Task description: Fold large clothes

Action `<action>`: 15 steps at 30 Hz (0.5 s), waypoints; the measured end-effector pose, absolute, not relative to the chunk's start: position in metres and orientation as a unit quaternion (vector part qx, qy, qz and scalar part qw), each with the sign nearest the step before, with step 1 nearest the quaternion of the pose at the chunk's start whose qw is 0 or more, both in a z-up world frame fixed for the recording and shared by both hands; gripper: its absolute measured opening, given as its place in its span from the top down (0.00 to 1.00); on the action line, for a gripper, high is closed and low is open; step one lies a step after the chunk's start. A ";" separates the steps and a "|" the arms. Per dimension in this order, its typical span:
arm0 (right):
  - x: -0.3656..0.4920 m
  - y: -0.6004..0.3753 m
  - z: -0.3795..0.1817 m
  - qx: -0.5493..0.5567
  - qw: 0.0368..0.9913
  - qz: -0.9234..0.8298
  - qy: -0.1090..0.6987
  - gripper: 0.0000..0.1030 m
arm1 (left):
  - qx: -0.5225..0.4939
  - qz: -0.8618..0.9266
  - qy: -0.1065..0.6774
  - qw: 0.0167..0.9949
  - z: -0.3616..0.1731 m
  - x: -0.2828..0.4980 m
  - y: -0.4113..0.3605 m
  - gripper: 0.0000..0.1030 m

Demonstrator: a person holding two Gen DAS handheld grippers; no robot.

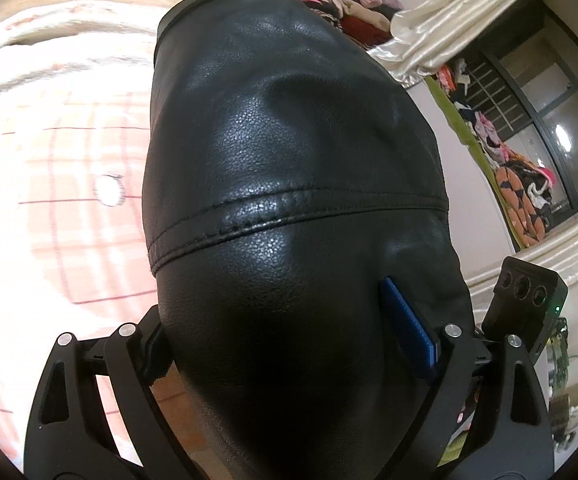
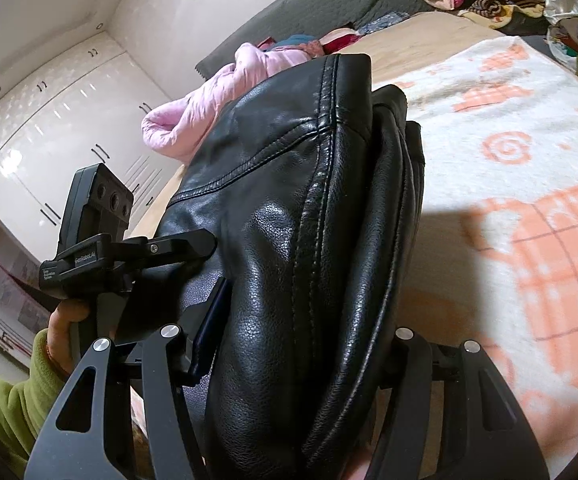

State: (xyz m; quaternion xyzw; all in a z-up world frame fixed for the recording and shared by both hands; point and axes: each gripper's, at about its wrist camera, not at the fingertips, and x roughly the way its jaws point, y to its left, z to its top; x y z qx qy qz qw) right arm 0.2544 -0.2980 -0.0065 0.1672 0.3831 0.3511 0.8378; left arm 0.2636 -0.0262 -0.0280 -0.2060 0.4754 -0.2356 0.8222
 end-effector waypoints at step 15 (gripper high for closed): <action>0.298 -0.237 -0.021 0.151 0.824 0.366 0.406 0.45 | -0.225 -0.204 0.486 0.820 -0.044 0.278 0.028 0.19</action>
